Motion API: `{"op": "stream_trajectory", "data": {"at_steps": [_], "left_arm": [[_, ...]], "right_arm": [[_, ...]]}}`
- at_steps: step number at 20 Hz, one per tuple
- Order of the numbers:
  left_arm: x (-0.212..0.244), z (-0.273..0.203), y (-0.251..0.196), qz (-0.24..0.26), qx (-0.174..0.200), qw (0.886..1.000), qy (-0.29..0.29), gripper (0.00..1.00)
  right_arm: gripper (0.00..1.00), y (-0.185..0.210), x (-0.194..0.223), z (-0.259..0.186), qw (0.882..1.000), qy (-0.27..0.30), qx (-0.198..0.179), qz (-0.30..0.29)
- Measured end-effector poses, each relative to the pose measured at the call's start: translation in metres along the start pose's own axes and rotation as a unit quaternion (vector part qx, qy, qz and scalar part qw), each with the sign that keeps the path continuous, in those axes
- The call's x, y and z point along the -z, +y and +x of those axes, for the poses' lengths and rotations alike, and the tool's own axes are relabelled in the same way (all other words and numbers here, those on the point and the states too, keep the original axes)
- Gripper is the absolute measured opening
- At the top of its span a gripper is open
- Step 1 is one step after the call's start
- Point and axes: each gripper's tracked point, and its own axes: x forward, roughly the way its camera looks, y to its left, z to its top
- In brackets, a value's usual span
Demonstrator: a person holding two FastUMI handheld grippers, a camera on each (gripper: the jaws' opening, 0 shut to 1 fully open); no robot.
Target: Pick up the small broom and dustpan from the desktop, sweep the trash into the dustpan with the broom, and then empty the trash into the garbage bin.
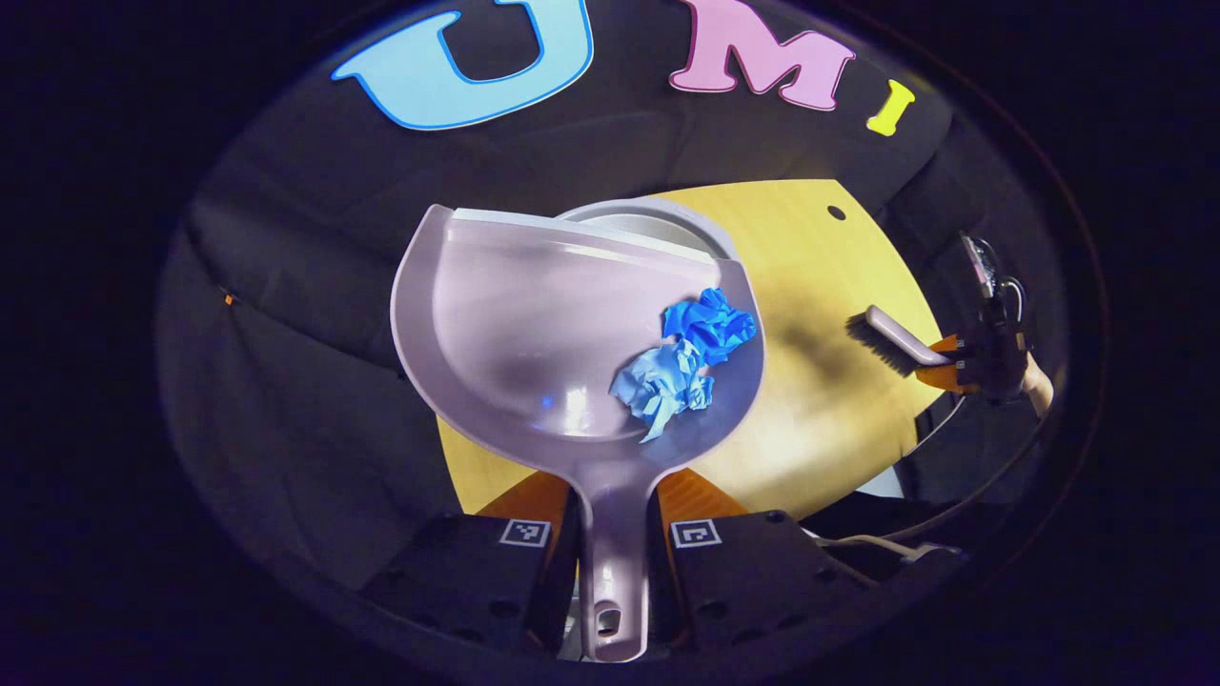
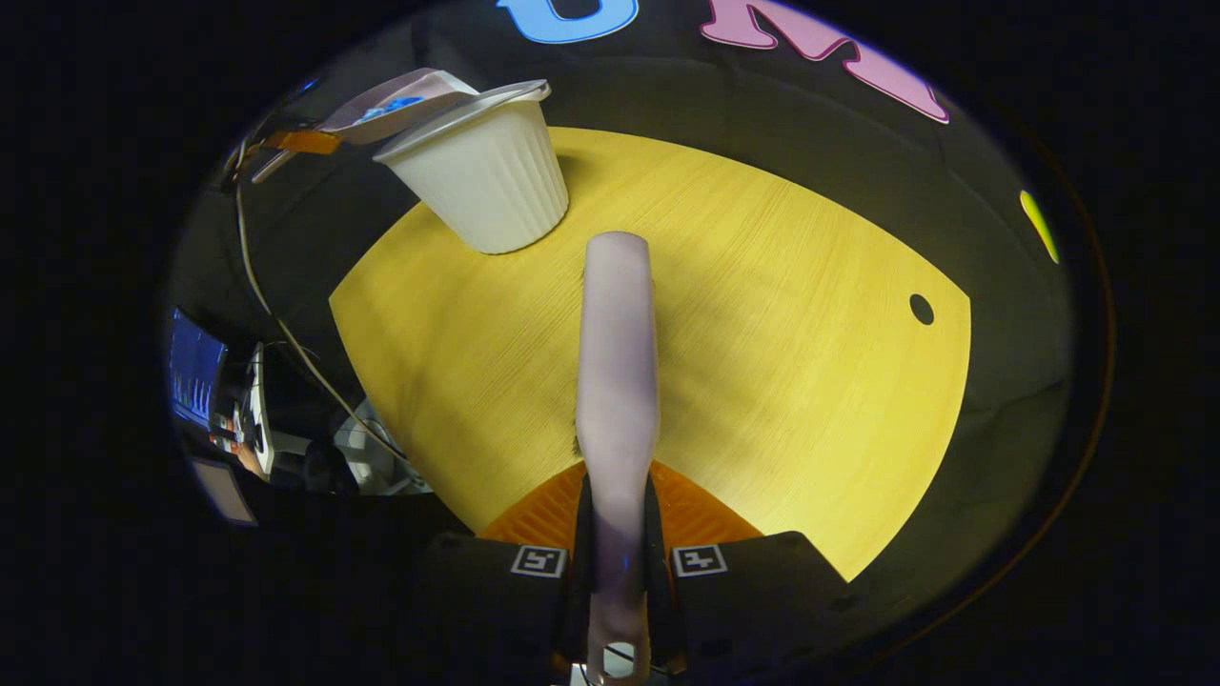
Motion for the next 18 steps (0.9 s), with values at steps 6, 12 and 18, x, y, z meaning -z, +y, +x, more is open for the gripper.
{"op": "stream_trajectory", "data": {"at_steps": [6, 12, 18], "left_arm": [[-0.033, -0.038, 0.012, 0.235, -0.181, 0.954, 0.051, 0.29], [-0.026, -0.03, 0.007, 0.308, -0.19, 0.929, 0.083, 0.3], [-0.022, -0.032, 0.023, 0.335, -0.234, 0.909, 0.085, 0.3]], "right_arm": [[0.27, 0.018, 0.004, 0.007, 0.999, -0.014, -0.033, 0.017], [0.26, 0.017, 0.013, 0.015, 0.999, -0.013, -0.034, 0.025], [0.26, 0.008, 0.017, 0.013, 0.999, -0.011, -0.027, 0.031]]}}
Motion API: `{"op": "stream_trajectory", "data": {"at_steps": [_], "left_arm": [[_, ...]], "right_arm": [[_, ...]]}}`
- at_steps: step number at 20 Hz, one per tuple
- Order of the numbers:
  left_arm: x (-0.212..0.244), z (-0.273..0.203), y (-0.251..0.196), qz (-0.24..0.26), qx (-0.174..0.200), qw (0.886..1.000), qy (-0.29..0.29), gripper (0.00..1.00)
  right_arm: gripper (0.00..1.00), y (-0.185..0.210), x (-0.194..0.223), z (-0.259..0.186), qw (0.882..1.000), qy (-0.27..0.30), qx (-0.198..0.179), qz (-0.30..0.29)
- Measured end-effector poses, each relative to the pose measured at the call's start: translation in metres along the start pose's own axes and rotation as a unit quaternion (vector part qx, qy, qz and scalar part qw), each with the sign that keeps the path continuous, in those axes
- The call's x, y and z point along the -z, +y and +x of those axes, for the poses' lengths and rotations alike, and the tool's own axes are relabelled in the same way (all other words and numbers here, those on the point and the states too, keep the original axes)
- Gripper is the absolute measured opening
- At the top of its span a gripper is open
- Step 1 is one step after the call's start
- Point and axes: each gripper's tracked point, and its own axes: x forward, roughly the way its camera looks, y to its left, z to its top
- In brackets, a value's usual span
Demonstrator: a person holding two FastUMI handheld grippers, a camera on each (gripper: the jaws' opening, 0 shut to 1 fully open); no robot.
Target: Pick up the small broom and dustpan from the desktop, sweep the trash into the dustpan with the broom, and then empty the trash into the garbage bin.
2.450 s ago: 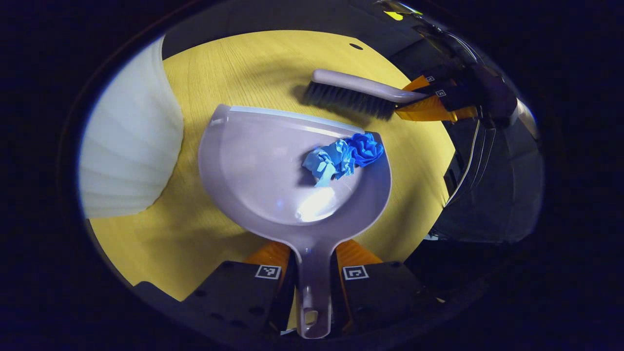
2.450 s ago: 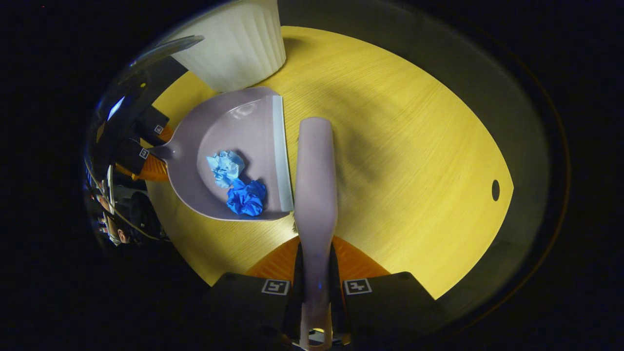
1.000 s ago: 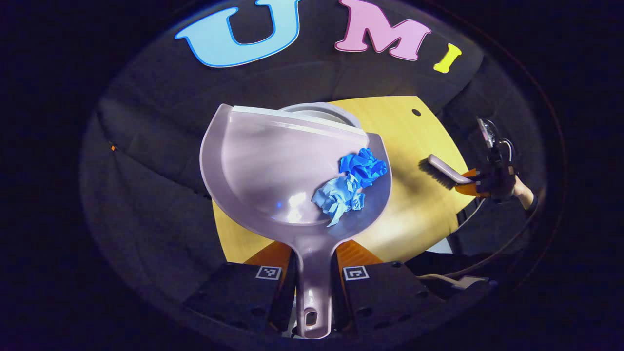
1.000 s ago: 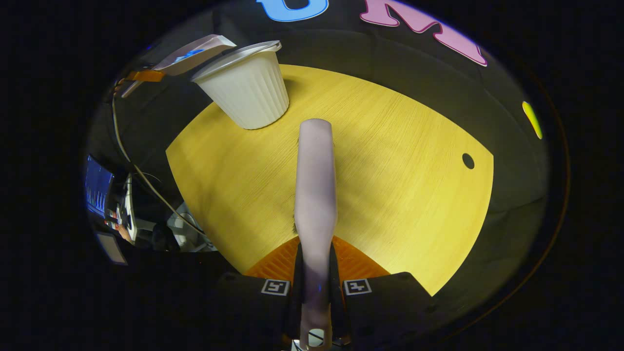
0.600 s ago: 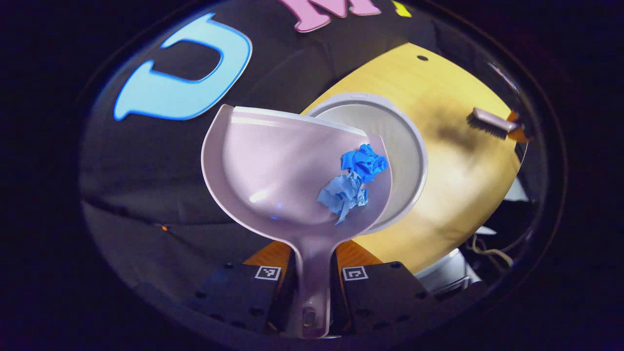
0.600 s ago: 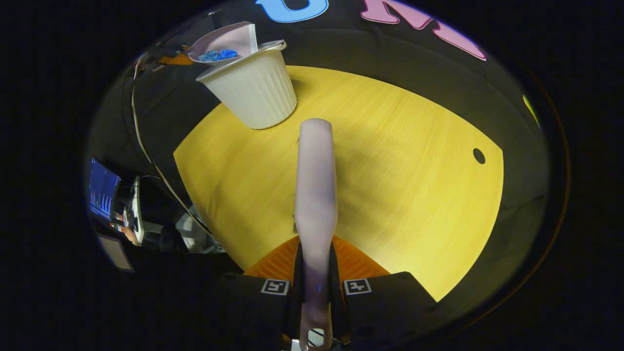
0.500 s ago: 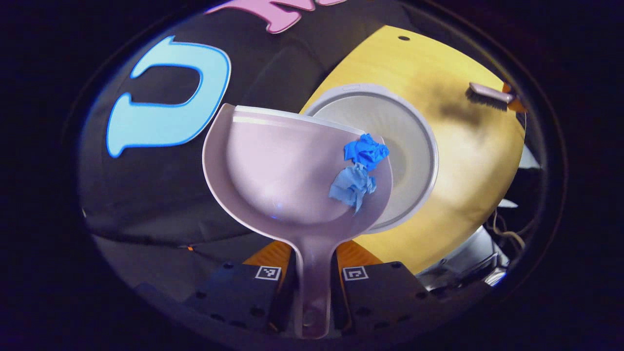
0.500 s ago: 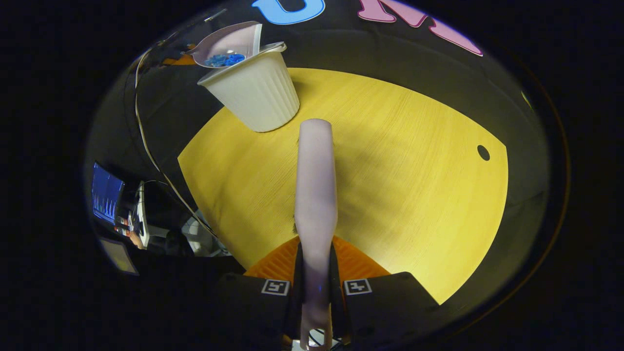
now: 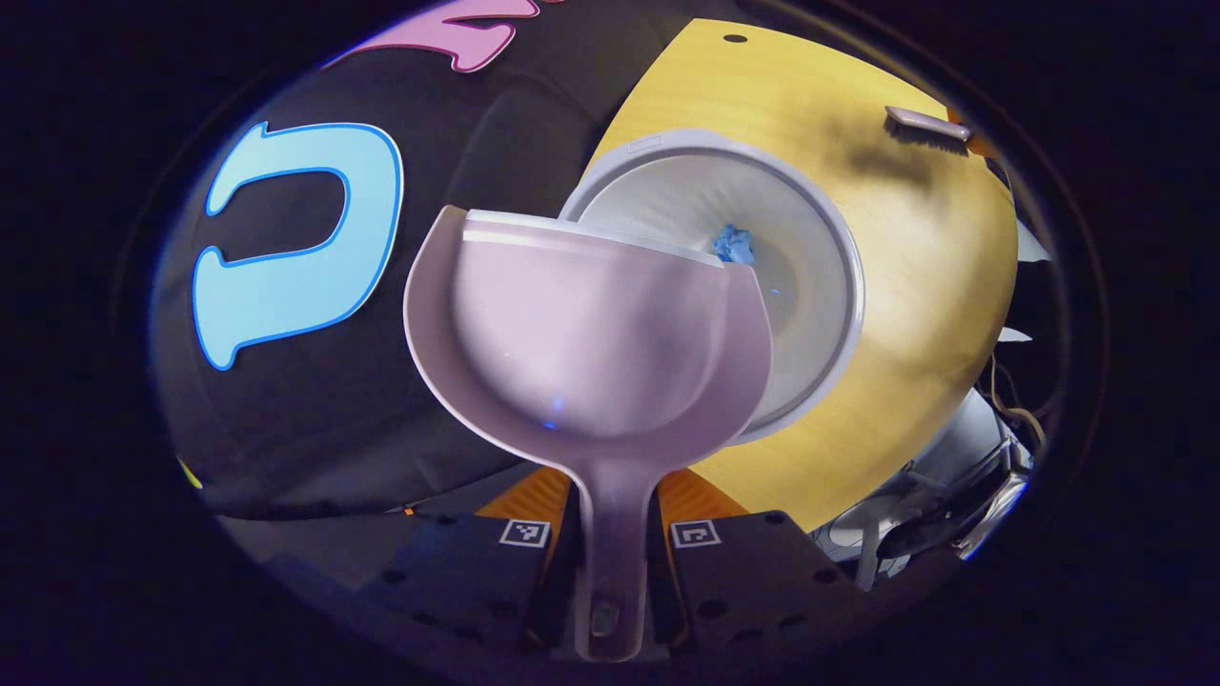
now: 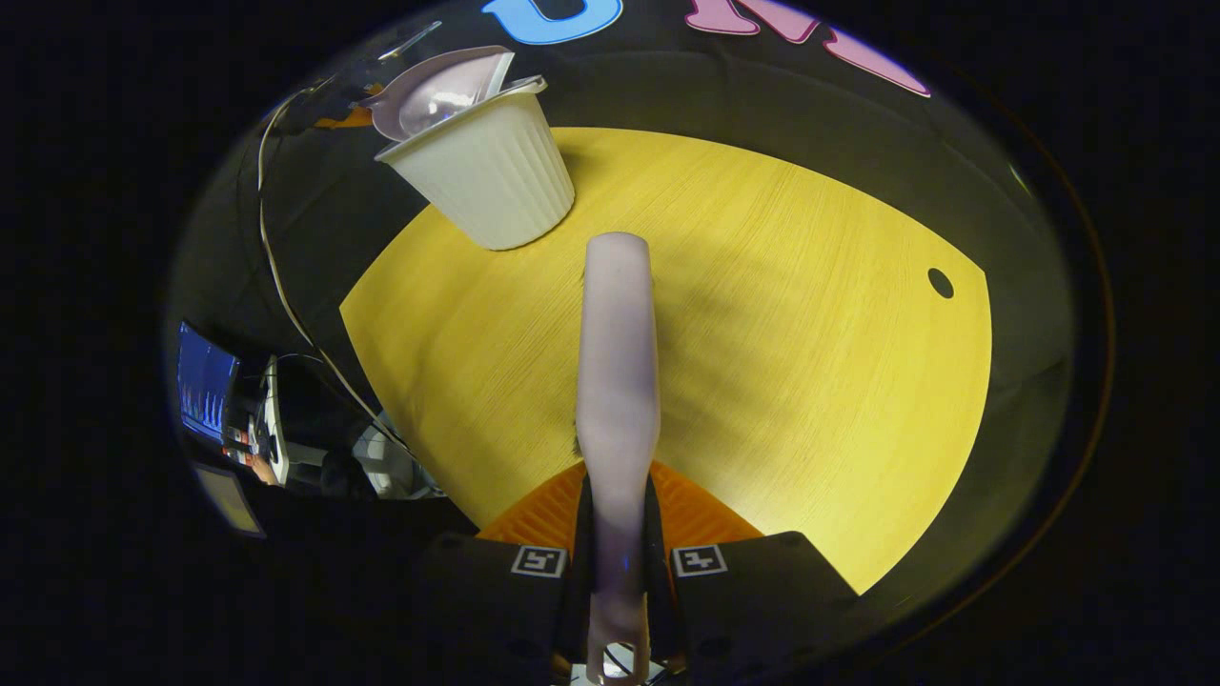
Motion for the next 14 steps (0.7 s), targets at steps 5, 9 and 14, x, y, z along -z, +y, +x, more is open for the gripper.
{"op": "stream_trajectory", "data": {"at_steps": [5, 9, 14], "left_arm": [[0.007, -0.04, -0.003, -0.102, 0.014, 0.993, -0.062, 0.3], [-0.001, -0.109, -0.024, -0.187, 0.022, 0.966, -0.177, 0.29], [-0.04, -0.176, -0.086, -0.249, 0.082, 0.913, -0.313, 0.29]], "right_arm": [[0.27, -0.01, -0.003, -0.006, 1.0, -0.007, 0.007, 0.017], [0.26, -0.02, -0.008, -0.021, 0.999, -0.023, 0.013, 0.04], [0.27, -0.029, -0.005, -0.039, 0.996, -0.043, 0.026, 0.072]]}}
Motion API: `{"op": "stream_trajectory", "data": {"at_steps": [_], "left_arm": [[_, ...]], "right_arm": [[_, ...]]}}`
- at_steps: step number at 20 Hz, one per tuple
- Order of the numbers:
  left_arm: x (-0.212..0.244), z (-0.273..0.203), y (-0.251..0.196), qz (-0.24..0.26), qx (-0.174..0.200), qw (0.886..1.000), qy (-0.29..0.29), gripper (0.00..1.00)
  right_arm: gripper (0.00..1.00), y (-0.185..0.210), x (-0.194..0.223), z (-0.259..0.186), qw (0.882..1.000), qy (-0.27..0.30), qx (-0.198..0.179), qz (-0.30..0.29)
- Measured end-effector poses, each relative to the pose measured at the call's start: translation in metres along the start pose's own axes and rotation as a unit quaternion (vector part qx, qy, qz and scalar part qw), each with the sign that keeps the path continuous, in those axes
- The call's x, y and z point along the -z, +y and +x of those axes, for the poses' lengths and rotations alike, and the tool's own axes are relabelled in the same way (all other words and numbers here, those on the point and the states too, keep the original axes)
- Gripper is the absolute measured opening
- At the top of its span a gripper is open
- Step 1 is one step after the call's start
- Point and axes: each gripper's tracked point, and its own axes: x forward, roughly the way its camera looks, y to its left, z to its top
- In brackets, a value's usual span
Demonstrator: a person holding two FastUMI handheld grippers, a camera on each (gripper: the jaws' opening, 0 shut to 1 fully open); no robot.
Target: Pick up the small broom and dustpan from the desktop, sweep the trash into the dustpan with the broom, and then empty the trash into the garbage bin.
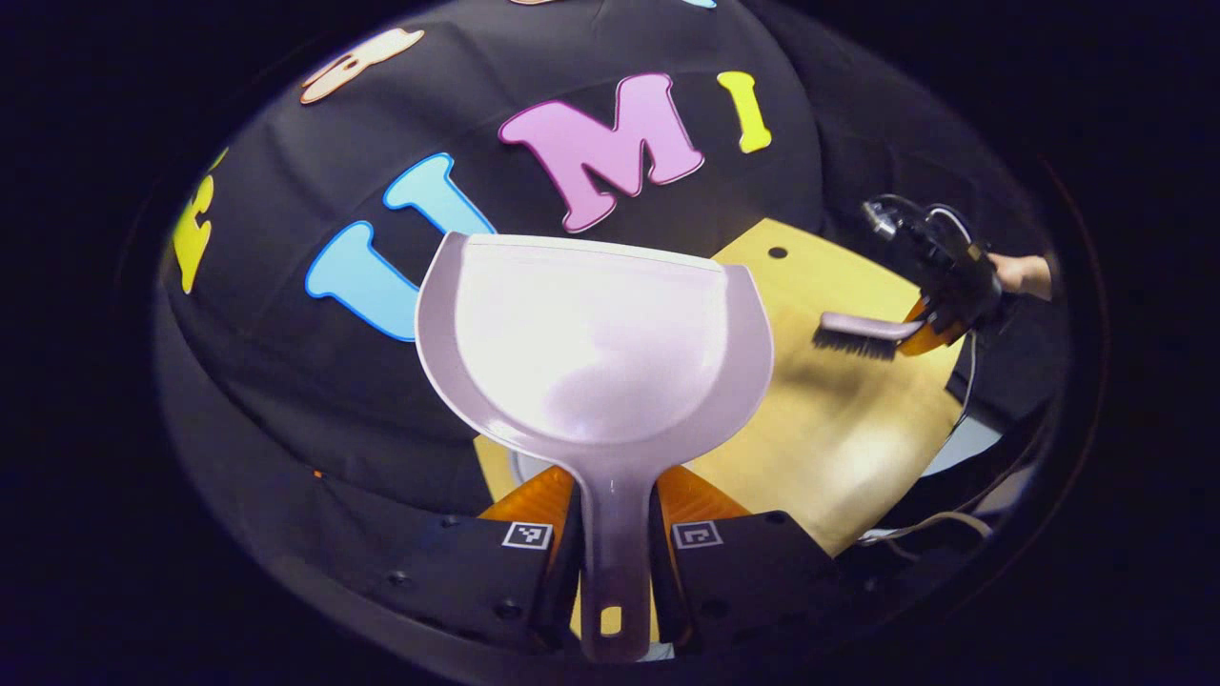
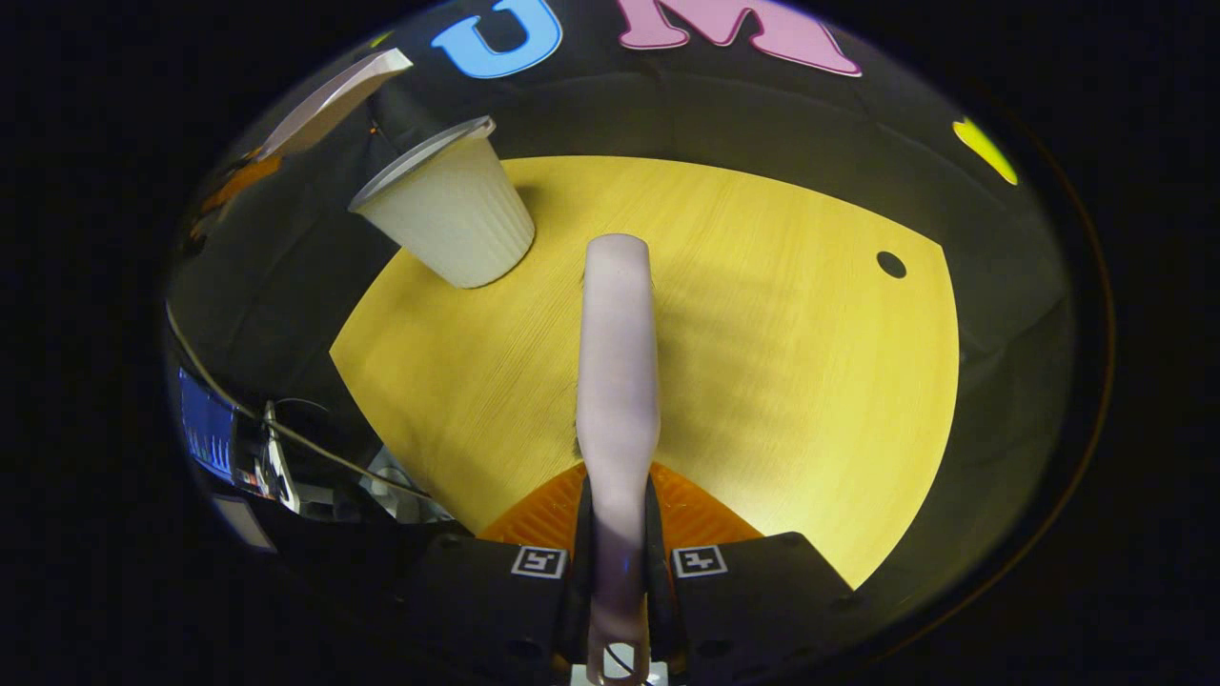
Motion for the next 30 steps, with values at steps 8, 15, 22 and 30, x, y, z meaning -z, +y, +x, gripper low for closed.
{"op": "stream_trajectory", "data": {"at_steps": [8, 15, 22, 30], "left_arm": [[-0.002, 0.076, -0.198, -0.182, 0.145, 0.972, -0.013, 0.3], [0.086, 0.186, -0.259, -0.241, 0.12, 0.957, 0.105, 0.3], [0.129, 0.238, -0.277, -0.285, 0.1, 0.938, 0.171, 0.3], [0.134, 0.251, -0.262, -0.308, 0.118, 0.918, 0.218, 0.3]], "right_arm": [[0.26, -0.045, 0.057, -0.005, 0.995, 0.022, 0.069, 0.071], [0.27, -0.047, 0.073, 0.068, 0.988, 0.047, 0.074, 0.128], [0.26, -0.043, 0.055, 0.132, 0.983, 0.093, 0.097, 0.127], [0.27, -0.04, 0.058, 0.145, 0.974, 0.132, 0.115, 0.142]]}}
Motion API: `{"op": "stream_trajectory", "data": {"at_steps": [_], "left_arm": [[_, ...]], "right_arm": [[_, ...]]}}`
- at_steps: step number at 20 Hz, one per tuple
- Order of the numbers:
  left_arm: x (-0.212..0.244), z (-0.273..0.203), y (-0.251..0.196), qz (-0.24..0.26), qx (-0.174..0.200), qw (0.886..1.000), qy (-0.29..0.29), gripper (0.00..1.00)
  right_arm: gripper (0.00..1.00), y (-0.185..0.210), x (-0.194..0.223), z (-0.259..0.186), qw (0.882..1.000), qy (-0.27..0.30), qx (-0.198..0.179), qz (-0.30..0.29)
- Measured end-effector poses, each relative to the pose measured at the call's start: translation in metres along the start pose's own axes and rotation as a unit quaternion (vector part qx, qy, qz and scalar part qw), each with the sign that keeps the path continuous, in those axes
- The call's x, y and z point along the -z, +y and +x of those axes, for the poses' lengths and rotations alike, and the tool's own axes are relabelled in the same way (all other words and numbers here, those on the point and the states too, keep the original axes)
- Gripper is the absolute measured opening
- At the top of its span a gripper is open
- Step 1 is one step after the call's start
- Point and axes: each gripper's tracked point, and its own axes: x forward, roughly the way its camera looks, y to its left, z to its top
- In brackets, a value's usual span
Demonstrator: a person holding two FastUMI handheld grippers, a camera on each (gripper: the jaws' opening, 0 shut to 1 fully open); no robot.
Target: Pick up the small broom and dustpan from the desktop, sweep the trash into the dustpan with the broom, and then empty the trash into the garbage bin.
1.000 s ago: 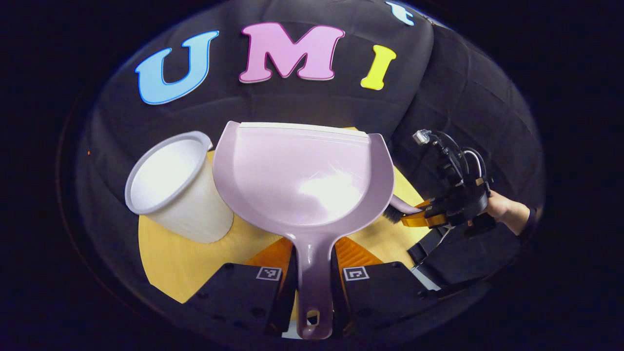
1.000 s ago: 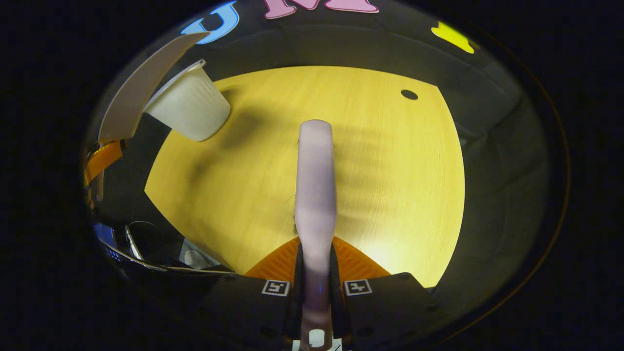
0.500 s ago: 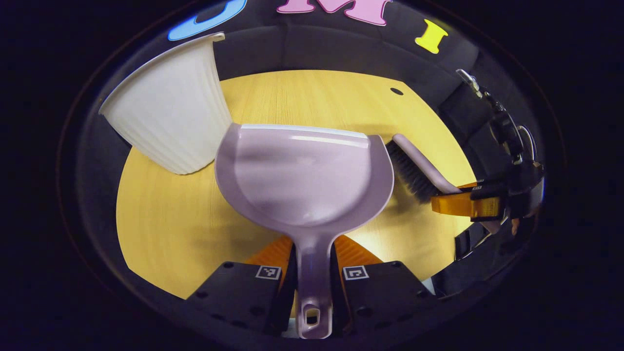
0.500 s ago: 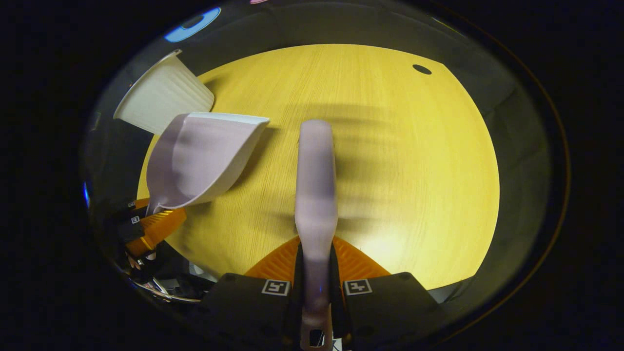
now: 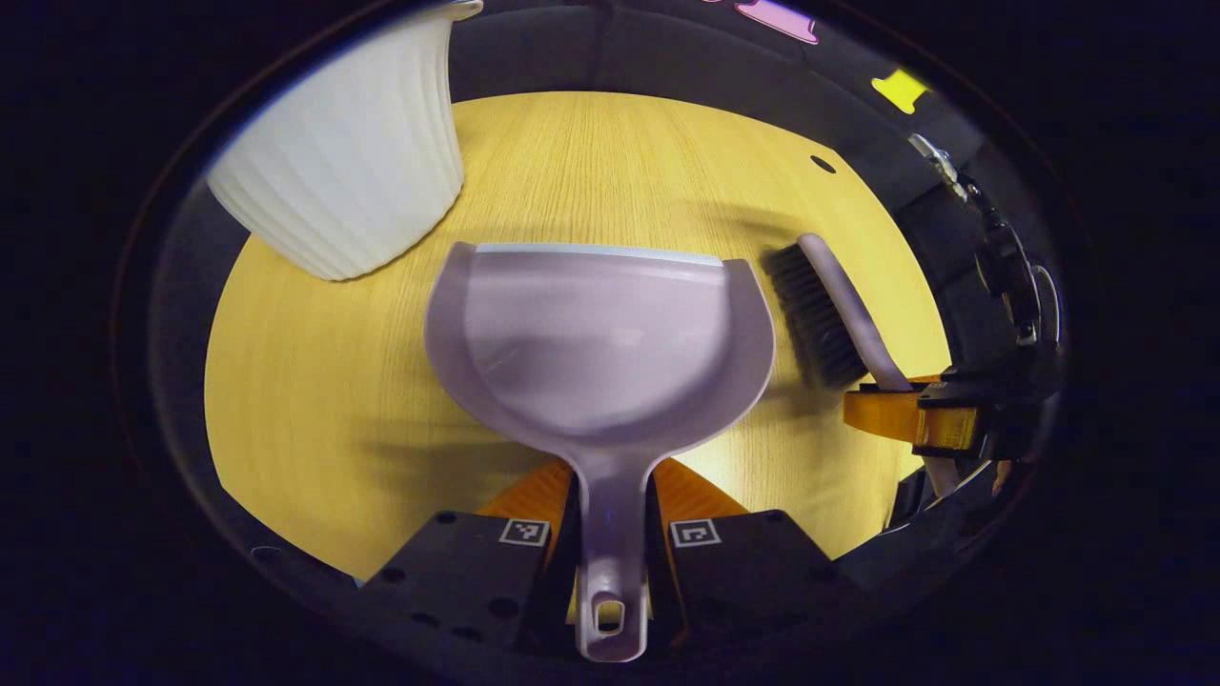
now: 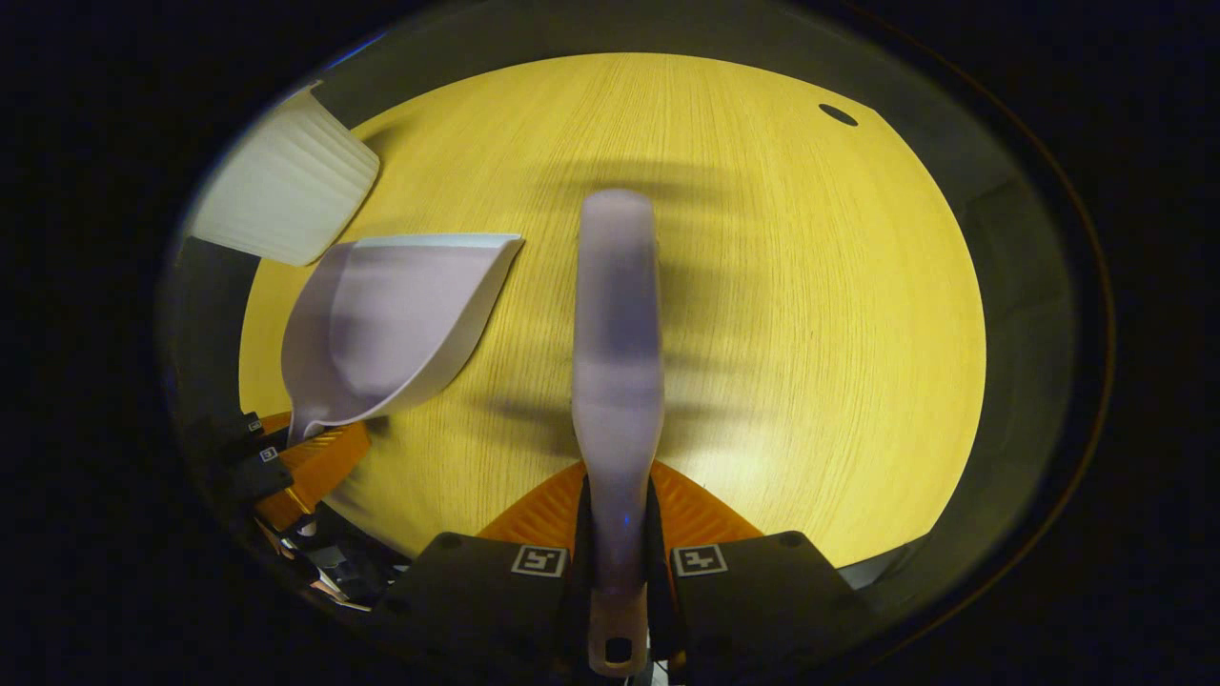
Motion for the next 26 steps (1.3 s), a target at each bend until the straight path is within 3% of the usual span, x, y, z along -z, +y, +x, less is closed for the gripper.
{"op": "stream_trajectory", "data": {"at_steps": [5, 9, 11, 12, 13, 14, 16, 19, 21, 24, 25, 26], "left_arm": [[-0.005, 0.002, 0.003, -0.029, 0.002, 0.999, 0.041, 0.32], [-0.007, 0.0, -0.002, -0.006, 0.01, 0.999, 0.035, 0.33], [-0.005, 0.0, -0.004, -0.002, 0.008, 0.999, 0.039, 0.63], [-0.005, 0.001, -0.004, -0.003, 0.005, 0.999, 0.039, 0.73], [-0.006, 0.001, -0.005, -0.005, 0.003, 0.999, 0.036, 0.74], [-0.005, -0.002, -0.004, -0.004, -0.001, 0.999, 0.033, 0.84], [-0.005, -0.011, -0.004, 0.003, -0.007, 1.0, 0.022, 0.84], [-0.001, -0.032, -0.007, 0.003, -0.007, 1.0, 0.002, 0.84], [0.007, -0.054, -0.009, -0.01, -0.005, 1.0, -0.014, 0.84], [0.024, -0.089, -0.02, -0.038, 0.026, 0.998, -0.044, 0.84], [0.03, -0.098, -0.026, -0.055, 0.043, 0.996, -0.055, 0.84], [0.032, -0.111, -0.031, -0.07, 0.06, 0.993, -0.076, 0.84]], "right_arm": [[0.27, 0.013, 0.01, 0.017, 1.0, 0.027, 0.0, -0.003], [0.27, 0.013, 0.01, 0.021, 0.999, 0.03, 0.008, -0.005], [0.29, 0.012, 0.01, 0.021, 0.999, 0.03, 0.013, -0.004], [0.3, 0.01, 0.011, 0.02, 0.999, 0.031, 0.014, -0.006], [0.28, 0.008, 0.01, 0.018, 0.999, 0.028, 0.014, -0.008], [0.48, 0.007, 0.011, 0.016, 1.0, 0.023, 0.014, -0.009], [0.66, 0.005, 0.008, 0.01, 1.0, 0.01, 0.013, -0.01], [0.83, 0.004, 0.003, -0.005, 1.0, -0.017, 0.006, -0.008], [1.0, 0.002, 0.0, -0.024, 0.999, -0.045, 0.001, -0.005], [0.93, 0.0, 0.0, -0.063, 0.994, -0.106, -0.013, 0.002], [0.93, -0.002, 0.002, -0.078, 0.992, -0.127, -0.013, -0.001], [1.0, -0.002, 0.007, -0.095, 0.989, -0.149, -0.013, -0.001]]}}
